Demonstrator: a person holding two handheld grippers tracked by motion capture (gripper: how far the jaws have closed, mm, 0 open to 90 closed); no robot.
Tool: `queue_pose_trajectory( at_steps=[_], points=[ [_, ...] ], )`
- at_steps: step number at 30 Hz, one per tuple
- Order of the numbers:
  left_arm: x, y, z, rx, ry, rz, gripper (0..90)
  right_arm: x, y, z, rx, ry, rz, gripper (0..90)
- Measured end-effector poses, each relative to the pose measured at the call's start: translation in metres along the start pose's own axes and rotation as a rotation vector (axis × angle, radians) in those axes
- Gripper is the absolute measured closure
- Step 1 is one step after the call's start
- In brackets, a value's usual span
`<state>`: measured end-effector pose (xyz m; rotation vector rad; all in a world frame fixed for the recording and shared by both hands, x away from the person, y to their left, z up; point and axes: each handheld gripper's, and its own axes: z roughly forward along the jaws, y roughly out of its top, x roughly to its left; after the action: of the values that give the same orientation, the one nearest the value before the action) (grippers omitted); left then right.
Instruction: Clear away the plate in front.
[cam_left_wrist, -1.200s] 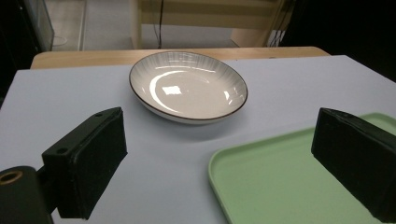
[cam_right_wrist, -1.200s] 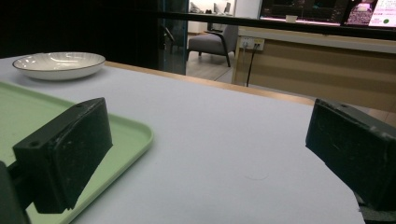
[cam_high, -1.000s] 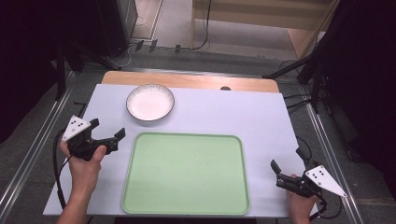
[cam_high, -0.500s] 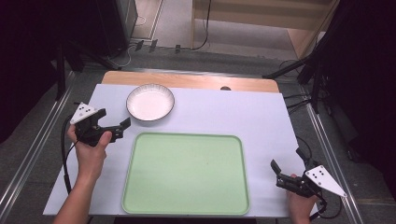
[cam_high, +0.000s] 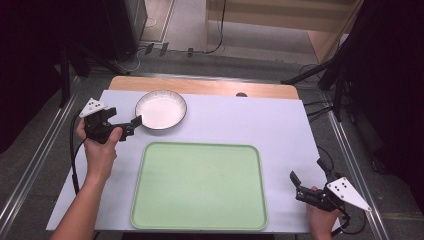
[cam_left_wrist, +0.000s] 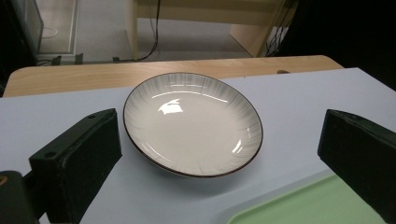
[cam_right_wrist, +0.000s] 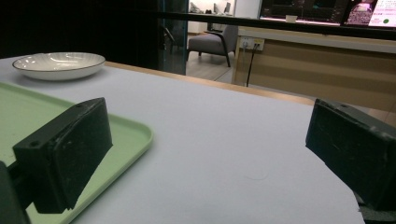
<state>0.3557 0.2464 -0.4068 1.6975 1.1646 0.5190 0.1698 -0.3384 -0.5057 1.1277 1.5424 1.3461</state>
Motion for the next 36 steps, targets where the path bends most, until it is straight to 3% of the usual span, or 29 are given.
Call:
queue_pose_trajectory(
  at_steps=[21,26,30,34,35,36],
  points=[
    [0.018,0.019,0.035,0.049,0.014,-0.054,3.1,0.000,0.000,0.000,-0.001,0.000,0.000,0.7],
    [0.027,0.025,0.053,0.112,0.002,-0.087,3.8,0.000,0.000,0.000,0.000,0.001,0.001,0.7],
    [0.028,0.027,0.065,0.167,0.014,-0.084,4.5,0.000,0.000,0.000,0.000,0.001,-0.001,0.7],
    [0.036,0.028,0.077,0.186,0.031,-0.124,6.6,0.000,0.000,0.000,0.000,0.001,0.001,0.7],
    [0.042,0.028,0.082,0.200,0.040,-0.161,7.1,0.000,0.000,0.000,0.000,0.001,0.000,0.7],
    [0.042,0.028,0.082,0.200,0.040,-0.161,7.8,0.000,0.000,0.000,0.000,0.001,0.000,0.7]
  ],
)
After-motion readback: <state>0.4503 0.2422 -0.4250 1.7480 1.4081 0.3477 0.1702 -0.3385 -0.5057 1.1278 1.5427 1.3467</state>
